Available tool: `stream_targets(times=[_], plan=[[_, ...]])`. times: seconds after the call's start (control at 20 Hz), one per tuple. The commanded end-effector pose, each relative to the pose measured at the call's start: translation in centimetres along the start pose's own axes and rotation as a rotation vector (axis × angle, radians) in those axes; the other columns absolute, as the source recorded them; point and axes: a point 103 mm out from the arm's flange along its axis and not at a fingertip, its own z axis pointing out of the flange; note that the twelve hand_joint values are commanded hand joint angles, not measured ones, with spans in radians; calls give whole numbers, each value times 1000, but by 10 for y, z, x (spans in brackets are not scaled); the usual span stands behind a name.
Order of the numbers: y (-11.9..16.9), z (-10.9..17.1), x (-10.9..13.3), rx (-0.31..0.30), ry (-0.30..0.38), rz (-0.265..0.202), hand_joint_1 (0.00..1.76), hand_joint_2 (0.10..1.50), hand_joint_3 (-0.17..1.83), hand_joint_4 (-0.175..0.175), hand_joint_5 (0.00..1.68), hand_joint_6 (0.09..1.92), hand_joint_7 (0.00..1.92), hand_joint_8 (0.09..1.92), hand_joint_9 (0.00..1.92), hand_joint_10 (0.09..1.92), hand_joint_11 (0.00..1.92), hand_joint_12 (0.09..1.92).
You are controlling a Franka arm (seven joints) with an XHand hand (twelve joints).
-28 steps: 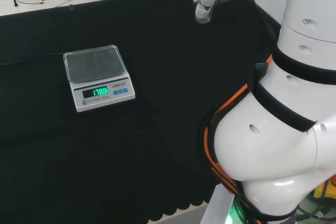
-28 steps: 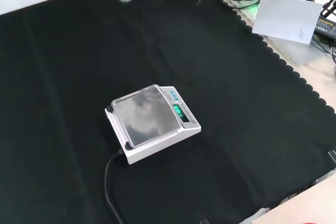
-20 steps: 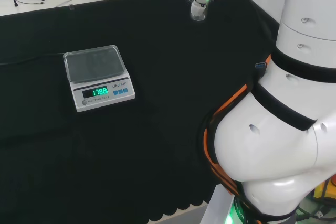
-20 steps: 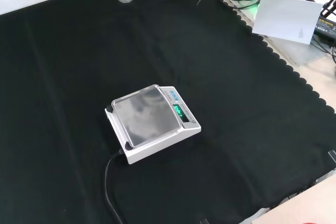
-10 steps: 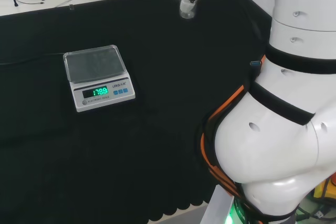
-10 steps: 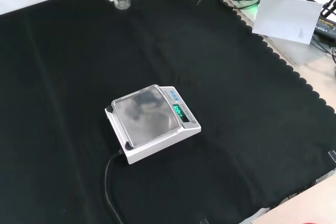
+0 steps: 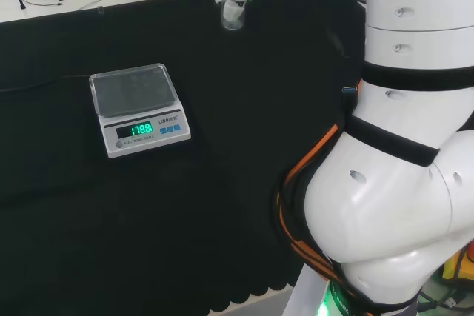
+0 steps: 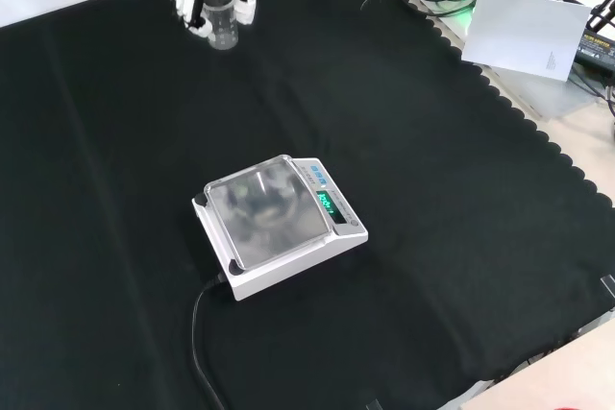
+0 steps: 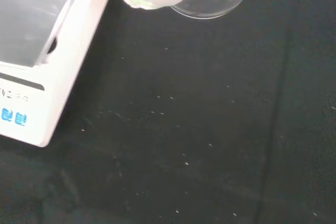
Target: Put the beaker on the electronic balance.
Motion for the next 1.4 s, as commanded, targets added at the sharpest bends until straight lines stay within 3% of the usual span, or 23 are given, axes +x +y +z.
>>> stream_targets(times=[0.05,0.35,0.85,1.0,1.15,1.4], plan=[[37,-3,41,21,-19,-101,1096,1185,16,-124,833,1241,781,925,1000,916,915,1010],[81,-9,86,23,-44,-196,1096,1185,16,-124,834,1240,783,924,1001,915,916,1009],[125,-5,146,52,-94,-324,1096,1185,15,-123,835,1239,786,922,1002,913,916,1008],[133,2,160,39,-102,-343,1096,1185,15,-123,835,1239,787,923,1002,913,916,1008],[138,17,181,-6,-151,-331,1097,1185,15,-123,835,1238,788,923,1001,913,914,1008],[152,36,184,5,-111,-349,1098,1185,15,-125,835,1238,790,923,1001,914,911,1006]])
